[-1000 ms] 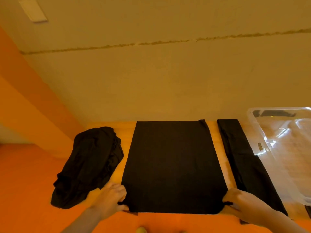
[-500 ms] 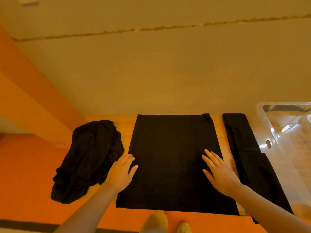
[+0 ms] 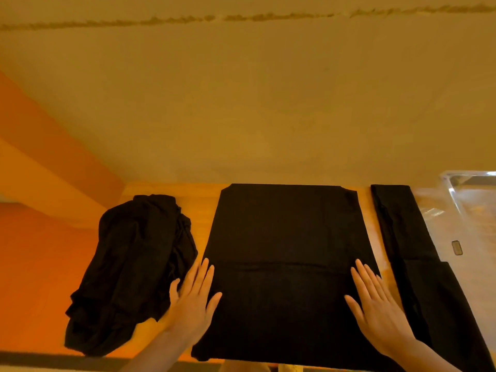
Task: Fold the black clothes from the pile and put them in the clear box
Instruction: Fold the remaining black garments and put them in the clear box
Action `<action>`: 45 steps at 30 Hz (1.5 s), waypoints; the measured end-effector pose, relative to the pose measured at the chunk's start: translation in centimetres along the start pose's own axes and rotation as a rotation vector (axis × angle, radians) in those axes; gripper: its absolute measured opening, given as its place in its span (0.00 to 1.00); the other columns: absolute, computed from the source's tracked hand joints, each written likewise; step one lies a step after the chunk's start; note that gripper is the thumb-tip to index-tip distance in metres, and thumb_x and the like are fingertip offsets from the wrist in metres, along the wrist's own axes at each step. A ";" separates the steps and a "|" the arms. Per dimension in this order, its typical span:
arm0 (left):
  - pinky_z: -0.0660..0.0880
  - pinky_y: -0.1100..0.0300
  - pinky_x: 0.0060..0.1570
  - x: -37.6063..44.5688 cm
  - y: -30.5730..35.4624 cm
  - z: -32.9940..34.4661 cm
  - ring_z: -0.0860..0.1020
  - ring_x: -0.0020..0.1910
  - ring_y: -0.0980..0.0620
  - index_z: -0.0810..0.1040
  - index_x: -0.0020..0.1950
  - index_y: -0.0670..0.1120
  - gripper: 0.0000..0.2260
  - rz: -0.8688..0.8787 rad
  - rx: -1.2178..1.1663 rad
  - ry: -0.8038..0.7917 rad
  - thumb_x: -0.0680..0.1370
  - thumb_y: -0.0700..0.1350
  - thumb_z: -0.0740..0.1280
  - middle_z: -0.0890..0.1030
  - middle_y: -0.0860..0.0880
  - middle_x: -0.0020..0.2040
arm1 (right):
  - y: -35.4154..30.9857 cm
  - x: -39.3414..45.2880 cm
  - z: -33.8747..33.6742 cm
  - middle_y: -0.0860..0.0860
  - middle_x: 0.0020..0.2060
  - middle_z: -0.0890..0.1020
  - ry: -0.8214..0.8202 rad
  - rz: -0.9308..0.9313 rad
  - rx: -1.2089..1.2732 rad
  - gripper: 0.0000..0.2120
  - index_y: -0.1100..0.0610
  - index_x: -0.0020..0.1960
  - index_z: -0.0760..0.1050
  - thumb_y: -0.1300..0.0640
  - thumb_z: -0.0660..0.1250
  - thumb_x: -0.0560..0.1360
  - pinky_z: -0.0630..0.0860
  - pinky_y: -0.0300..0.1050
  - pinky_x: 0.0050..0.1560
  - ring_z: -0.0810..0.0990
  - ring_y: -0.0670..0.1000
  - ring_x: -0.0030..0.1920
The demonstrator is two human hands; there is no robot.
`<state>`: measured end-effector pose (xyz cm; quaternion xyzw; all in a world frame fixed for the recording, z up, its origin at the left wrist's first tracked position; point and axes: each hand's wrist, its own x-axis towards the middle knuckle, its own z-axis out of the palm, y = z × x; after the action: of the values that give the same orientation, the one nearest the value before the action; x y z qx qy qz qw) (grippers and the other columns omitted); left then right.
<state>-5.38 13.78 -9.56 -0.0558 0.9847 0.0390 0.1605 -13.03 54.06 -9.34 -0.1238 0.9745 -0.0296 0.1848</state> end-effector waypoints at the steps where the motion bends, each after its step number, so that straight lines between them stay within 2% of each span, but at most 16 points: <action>1: 0.63 0.43 0.64 0.9 0.2 -0.6 0.58 0.75 0.52 0.65 0.74 0.49 0.29 -0.005 -0.023 0.023 0.81 0.61 0.41 0.61 0.50 0.76 | -0.4 1.0 -0.8 0.48 0.77 0.41 0.025 -0.019 0.020 0.37 0.51 0.77 0.42 0.32 0.31 0.75 0.33 0.39 0.74 0.32 0.44 0.75; 3: 0.65 0.41 0.63 3.7 1.0 -2.5 0.56 0.76 0.52 0.62 0.76 0.49 0.29 0.001 -0.056 0.072 0.81 0.61 0.40 0.59 0.50 0.77 | -1.4 3.9 -2.4 0.47 0.76 0.37 0.063 -0.031 0.058 0.36 0.50 0.77 0.38 0.33 0.31 0.73 0.34 0.41 0.74 0.32 0.45 0.75; 7: 0.50 0.47 0.73 11.1 3.5 -6.1 0.40 0.76 0.54 0.47 0.78 0.50 0.30 0.023 -0.120 0.098 0.80 0.62 0.37 0.43 0.52 0.78 | -3.2 10.9 -4.8 0.48 0.77 0.38 0.118 0.013 0.111 0.33 0.53 0.77 0.39 0.36 0.38 0.79 0.38 0.43 0.75 0.34 0.46 0.75; 9: 0.47 0.49 0.75 14.6 4.0 -6.7 0.39 0.77 0.53 0.44 0.79 0.49 0.27 0.006 -0.140 0.068 0.82 0.59 0.42 0.41 0.52 0.79 | -3.6 13.6 -5.7 0.50 0.77 0.39 0.106 0.049 0.112 0.32 0.55 0.78 0.40 0.41 0.42 0.80 0.37 0.44 0.75 0.34 0.47 0.75; 11: 0.48 0.48 0.75 16.9 3.3 -6.4 0.40 0.77 0.52 0.42 0.79 0.48 0.28 -0.046 -0.126 0.013 0.83 0.58 0.43 0.40 0.51 0.79 | -3.0 15.5 -6.0 0.52 0.77 0.39 0.072 0.099 0.111 0.32 0.57 0.78 0.39 0.42 0.43 0.81 0.38 0.46 0.76 0.35 0.49 0.76; 13: 0.49 0.46 0.75 17.8 1.9 -5.8 0.39 0.77 0.52 0.40 0.79 0.49 0.28 -0.089 -0.084 -0.013 0.82 0.60 0.42 0.40 0.51 0.79 | -1.6 16.5 -5.7 0.53 0.77 0.39 0.031 0.174 0.081 0.34 0.58 0.78 0.38 0.39 0.39 0.79 0.39 0.48 0.76 0.35 0.50 0.76; 16: 0.46 0.45 0.75 17.7 0.0 -4.8 0.37 0.76 0.54 0.37 0.78 0.50 0.30 -0.066 -0.041 0.003 0.80 0.62 0.40 0.38 0.52 0.78 | 0.6 16.8 -5.1 0.52 0.77 0.38 0.048 0.232 0.081 0.38 0.57 0.78 0.37 0.35 0.36 0.76 0.39 0.48 0.76 0.34 0.48 0.76; 20: 0.43 0.42 0.74 17.6 -0.7 -4.5 0.35 0.76 0.53 0.37 0.78 0.51 0.32 -0.091 -0.022 0.022 0.78 0.65 0.38 0.39 0.53 0.78 | 1.1 16.9 -5.3 0.53 0.77 0.39 0.090 0.254 0.145 0.37 0.58 0.78 0.39 0.37 0.40 0.77 0.40 0.48 0.76 0.36 0.49 0.76; 23: 0.40 0.47 0.72 18.2 -0.2 -5.5 0.37 0.77 0.53 0.39 0.78 0.50 0.31 -0.098 -0.072 0.090 0.80 0.63 0.41 0.40 0.52 0.79 | 0.7 17.5 -5.6 0.54 0.78 0.41 0.124 0.175 0.113 0.36 0.59 0.78 0.40 0.38 0.41 0.79 0.40 0.46 0.76 0.36 0.49 0.76; 26: 0.39 0.48 0.72 19.6 1.3 -6.7 0.36 0.76 0.55 0.37 0.78 0.51 0.30 -0.020 -0.116 0.074 0.80 0.62 0.41 0.37 0.54 0.78 | 0.4 18.5 -5.6 0.52 0.77 0.39 0.120 0.151 0.066 0.36 0.58 0.77 0.37 0.35 0.36 0.79 0.36 0.47 0.75 0.34 0.49 0.76; 29: 0.40 0.45 0.73 21.6 2.3 -7.0 0.36 0.76 0.54 0.37 0.78 0.51 0.29 0.044 -0.061 -0.035 0.81 0.62 0.41 0.37 0.54 0.78 | 0.5 19.5 -5.3 0.51 0.76 0.37 0.088 0.158 -0.023 0.37 0.56 0.76 0.35 0.34 0.30 0.75 0.36 0.48 0.75 0.33 0.49 0.75; 33: 0.40 0.44 0.74 24.6 1.7 -8.3 0.38 0.77 0.52 0.38 0.78 0.48 0.30 0.003 -0.009 -0.094 0.81 0.61 0.40 0.39 0.50 0.79 | 1.7 21.2 -6.7 0.52 0.77 0.38 0.034 0.179 0.071 0.34 0.57 0.77 0.36 0.38 0.38 0.79 0.37 0.47 0.76 0.35 0.49 0.76; 35: 0.40 0.44 0.73 25.0 1.6 -9.2 0.39 0.77 0.51 0.39 0.78 0.47 0.29 -0.038 0.049 -0.074 0.82 0.60 0.40 0.40 0.49 0.79 | 1.9 21.6 -7.5 0.53 0.78 0.40 0.035 0.159 0.087 0.33 0.58 0.78 0.37 0.40 0.39 0.80 0.38 0.47 0.75 0.36 0.49 0.76; 40: 0.38 0.51 0.72 20.3 2.8 -8.3 0.38 0.76 0.55 0.41 0.79 0.49 0.27 0.085 -0.042 0.061 0.83 0.58 0.42 0.40 0.52 0.79 | 0.0 18.3 -7.2 0.50 0.77 0.43 0.128 -0.040 0.071 0.30 0.55 0.78 0.41 0.42 0.42 0.81 0.39 0.46 0.76 0.37 0.48 0.76; 43: 0.41 0.49 0.73 15.5 3.7 -5.9 0.38 0.76 0.56 0.43 0.79 0.51 0.28 0.183 -0.020 0.094 0.80 0.60 0.38 0.40 0.54 0.78 | -1.8 13.6 -5.7 0.48 0.78 0.45 0.085 -0.163 0.077 0.29 0.53 0.78 0.44 0.42 0.44 0.81 0.39 0.44 0.75 0.38 0.46 0.76; 45: 0.44 0.49 0.73 12.2 4.2 -4.2 0.40 0.77 0.56 0.46 0.79 0.51 0.28 0.216 -0.007 0.112 0.81 0.60 0.39 0.44 0.54 0.79 | -2.8 10.2 -4.4 0.47 0.78 0.45 0.064 -0.206 0.076 0.29 0.51 0.78 0.46 0.40 0.40 0.80 0.40 0.45 0.75 0.38 0.45 0.76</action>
<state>-18.67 16.37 -9.24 0.0478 0.9922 0.0565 0.1000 -23.24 48.86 -8.55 -0.2152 0.9602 -0.0894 0.1543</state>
